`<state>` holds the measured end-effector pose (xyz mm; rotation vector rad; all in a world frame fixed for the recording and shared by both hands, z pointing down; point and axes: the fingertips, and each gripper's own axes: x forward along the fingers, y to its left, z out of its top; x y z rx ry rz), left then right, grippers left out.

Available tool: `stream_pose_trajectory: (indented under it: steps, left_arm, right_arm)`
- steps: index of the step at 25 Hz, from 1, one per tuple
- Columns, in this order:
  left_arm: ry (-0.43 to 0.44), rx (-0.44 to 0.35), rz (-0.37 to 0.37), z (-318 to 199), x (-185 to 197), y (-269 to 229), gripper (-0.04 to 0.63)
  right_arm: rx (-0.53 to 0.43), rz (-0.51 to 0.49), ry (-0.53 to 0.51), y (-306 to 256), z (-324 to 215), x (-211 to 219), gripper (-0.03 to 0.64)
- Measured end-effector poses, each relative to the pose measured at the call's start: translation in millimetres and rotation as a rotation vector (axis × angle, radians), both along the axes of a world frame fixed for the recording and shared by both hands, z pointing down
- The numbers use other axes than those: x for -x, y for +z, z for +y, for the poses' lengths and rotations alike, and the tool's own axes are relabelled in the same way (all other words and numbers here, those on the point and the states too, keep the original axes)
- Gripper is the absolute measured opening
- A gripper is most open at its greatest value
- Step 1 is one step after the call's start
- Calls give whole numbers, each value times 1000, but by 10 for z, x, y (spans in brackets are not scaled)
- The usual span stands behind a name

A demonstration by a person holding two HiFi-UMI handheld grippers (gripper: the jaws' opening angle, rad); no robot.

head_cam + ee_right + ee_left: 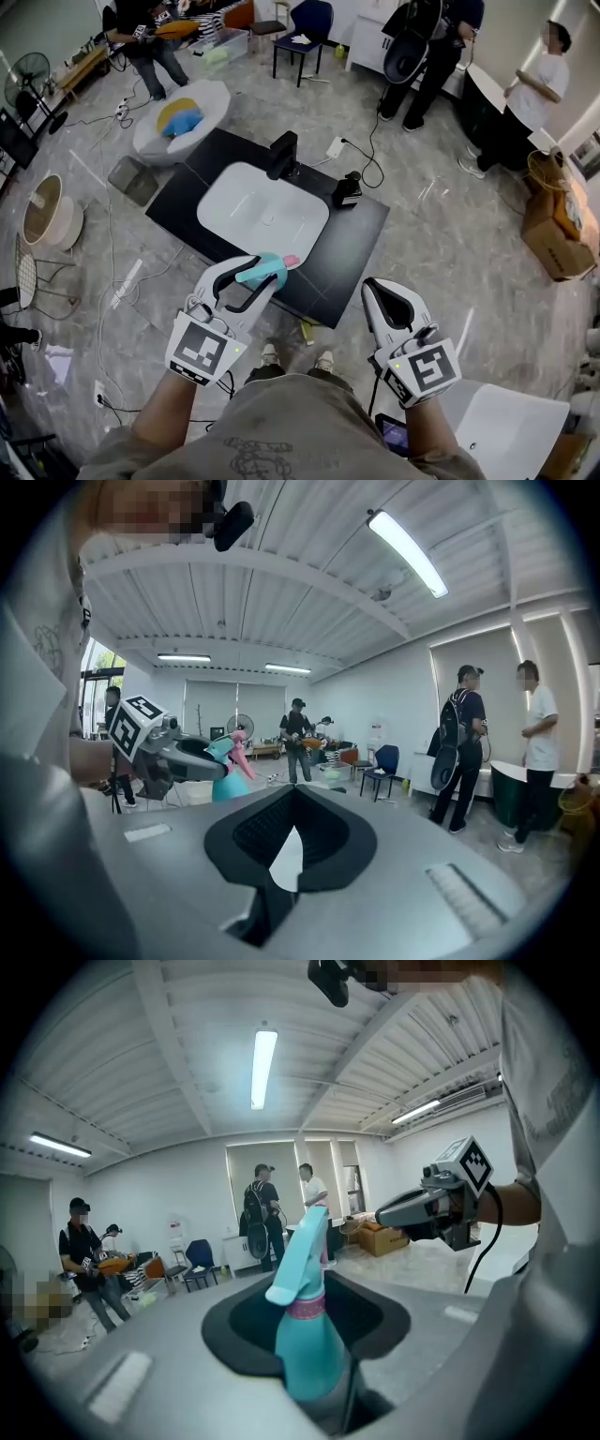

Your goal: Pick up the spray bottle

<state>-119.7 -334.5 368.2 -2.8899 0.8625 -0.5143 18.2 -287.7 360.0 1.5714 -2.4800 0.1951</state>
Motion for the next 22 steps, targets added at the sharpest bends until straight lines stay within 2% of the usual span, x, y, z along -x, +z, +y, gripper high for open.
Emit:
stream_pose_trajectory:
  steps: [6, 13, 22]
  left_arm:
    - [-26, 49, -34, 0, 17, 295, 138]
    - [-47, 38, -19, -19, 3, 224, 138]
    - [-71, 27, -7, -34, -16, 141, 138]
  right_arm:
    - [45, 8, 6, 218, -14, -16, 28]
    - [5, 15, 4, 93, -96, -76, 28]
    - [5, 25, -31, 100, -143, -49, 28]
